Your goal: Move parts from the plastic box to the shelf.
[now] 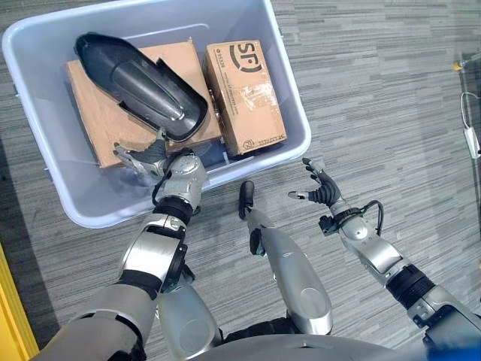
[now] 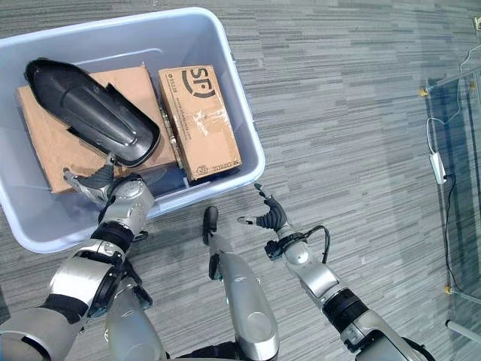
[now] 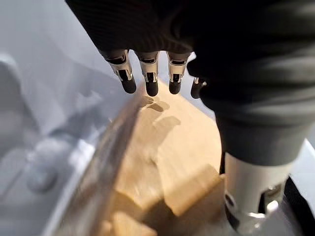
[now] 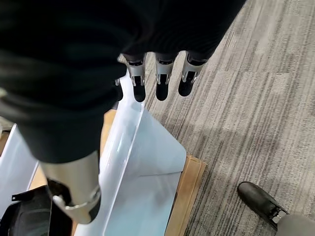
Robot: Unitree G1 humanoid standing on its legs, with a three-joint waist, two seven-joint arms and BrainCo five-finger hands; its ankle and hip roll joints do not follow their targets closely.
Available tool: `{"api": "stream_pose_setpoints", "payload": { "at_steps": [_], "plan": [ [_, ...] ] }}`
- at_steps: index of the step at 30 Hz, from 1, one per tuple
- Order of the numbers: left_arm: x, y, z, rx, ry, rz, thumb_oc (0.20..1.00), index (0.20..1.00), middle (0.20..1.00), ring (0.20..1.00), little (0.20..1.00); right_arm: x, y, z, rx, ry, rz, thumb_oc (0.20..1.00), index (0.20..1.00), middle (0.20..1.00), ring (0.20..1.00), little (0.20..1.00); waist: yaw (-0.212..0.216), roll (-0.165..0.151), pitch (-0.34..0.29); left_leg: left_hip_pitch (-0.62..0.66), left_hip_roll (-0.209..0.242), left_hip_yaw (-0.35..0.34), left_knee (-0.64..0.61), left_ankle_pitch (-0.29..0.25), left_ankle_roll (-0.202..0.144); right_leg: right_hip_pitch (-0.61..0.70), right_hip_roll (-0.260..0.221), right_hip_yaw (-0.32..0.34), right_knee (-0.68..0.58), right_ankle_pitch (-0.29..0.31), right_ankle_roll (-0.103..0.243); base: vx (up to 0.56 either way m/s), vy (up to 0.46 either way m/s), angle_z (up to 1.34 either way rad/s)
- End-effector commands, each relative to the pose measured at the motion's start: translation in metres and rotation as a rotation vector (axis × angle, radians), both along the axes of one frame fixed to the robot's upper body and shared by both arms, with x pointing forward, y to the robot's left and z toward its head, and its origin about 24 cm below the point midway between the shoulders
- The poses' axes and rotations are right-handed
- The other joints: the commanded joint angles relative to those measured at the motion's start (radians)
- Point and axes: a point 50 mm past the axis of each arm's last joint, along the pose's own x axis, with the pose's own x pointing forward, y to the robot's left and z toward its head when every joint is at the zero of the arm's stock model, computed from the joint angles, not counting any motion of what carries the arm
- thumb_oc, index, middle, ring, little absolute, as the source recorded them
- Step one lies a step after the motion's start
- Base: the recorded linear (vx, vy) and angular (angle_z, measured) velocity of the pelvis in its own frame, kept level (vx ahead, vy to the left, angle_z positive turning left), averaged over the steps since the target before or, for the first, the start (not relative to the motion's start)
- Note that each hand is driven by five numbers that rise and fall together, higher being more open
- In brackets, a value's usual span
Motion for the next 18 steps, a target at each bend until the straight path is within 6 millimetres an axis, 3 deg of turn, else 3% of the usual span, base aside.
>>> {"api": "stream_pose_setpoints", "payload": {
  "at_steps": [1, 9, 18],
  "plan": [
    [0.011, 0.013, 0.033, 0.077, -0.091, -0.061, 1.000, 1.000, 1.000, 1.000, 1.000, 0.004, 0.005, 0.018, 0.062, -0.068, -0.002, 1.000, 1.000, 1.000, 1.000, 1.000, 0.019, -0.133, 0.013, -0.163, 0.007, -0.055, 0.138, 0.013, -0.007, 0.022, -0.021, 0.016, 0.116, -0.137, 0.083, 0.01, -0.066, 0.03],
    [0.015, 0.010, 0.034, 0.215, 0.061, -0.138, 1.000, 1.000, 1.000, 1.000, 1.000, 0.001, 0.003, 0.018, 0.059, -0.063, -0.001, 1.000, 1.000, 1.000, 1.000, 1.000, 0.013, -0.138, 0.013, -0.186, 0.008, -0.058, 0.151, 0.012, -0.004, -0.001, -0.018, 0.017, 0.126, -0.132, 0.082, 0.02, -0.030, 0.01],
    [0.019, 0.010, 0.058, 0.326, -0.069, -0.174, 1.000, 1.000, 1.000, 1.000, 1.000, 0.000, -0.002, 0.020, 0.040, -0.075, -0.004, 1.000, 1.000, 1.000, 1.000, 1.000, -0.001, -0.130, 0.013, -0.201, 0.009, -0.046, 0.168, 0.007, -0.001, -0.028, -0.018, 0.021, 0.150, -0.139, 0.076, 0.01, -0.005, 0.00]
  ]
}}
